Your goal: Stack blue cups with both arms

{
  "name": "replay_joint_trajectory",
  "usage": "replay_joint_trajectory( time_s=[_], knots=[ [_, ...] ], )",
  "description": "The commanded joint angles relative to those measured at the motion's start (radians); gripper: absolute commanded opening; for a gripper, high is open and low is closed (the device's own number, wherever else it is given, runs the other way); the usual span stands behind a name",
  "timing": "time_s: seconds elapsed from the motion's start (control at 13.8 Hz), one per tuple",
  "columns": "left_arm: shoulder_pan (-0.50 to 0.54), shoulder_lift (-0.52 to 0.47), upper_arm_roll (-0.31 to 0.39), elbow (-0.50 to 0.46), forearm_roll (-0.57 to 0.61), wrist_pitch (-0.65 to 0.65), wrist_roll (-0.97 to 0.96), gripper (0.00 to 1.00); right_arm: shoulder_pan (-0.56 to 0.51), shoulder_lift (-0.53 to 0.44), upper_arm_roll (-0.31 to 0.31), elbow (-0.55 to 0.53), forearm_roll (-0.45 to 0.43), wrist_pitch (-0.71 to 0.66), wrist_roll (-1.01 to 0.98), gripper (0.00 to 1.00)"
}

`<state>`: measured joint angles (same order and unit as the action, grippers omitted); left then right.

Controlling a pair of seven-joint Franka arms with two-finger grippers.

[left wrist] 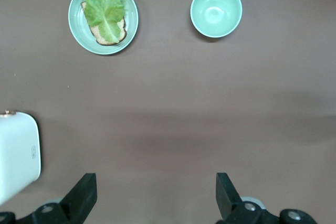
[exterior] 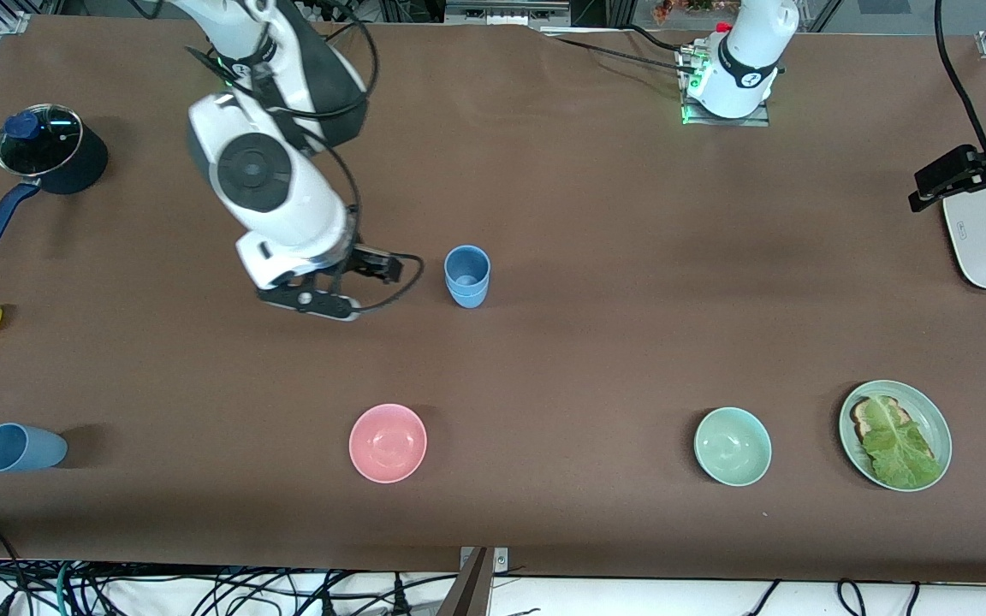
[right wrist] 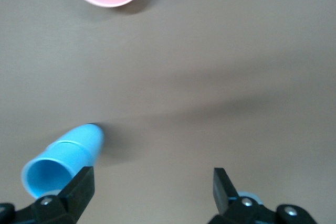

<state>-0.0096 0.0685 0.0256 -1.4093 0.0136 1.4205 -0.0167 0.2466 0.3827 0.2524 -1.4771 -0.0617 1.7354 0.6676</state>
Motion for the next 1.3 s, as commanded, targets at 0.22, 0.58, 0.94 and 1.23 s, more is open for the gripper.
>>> replay_joint_trajectory(
  time_s=[0.22,0.58,0.94,1.23],
  knots=[
    [0.002,-0.024,0.014,-0.025,-0.012,0.011,0.064,1.0,-0.13,-0.272,-0.116,-0.208,0.023,-0.048,-0.369,1.0],
    [0.008,-0.027,0.014,-0.025,-0.008,0.011,0.064,1.0,-0.196,-0.387,-0.257,-0.247,0.02,-0.135,-0.623,1.0],
    [-0.007,-0.029,0.014,-0.025,-0.006,0.006,0.058,1.0,-0.265,-0.406,-0.269,-0.146,0.017,-0.241,-0.648,1.0],
    [-0.009,-0.044,0.013,-0.028,-0.006,0.0,0.054,1.0,-0.285,-0.404,-0.268,-0.181,0.08,-0.2,-0.623,1.0]
  ],
)
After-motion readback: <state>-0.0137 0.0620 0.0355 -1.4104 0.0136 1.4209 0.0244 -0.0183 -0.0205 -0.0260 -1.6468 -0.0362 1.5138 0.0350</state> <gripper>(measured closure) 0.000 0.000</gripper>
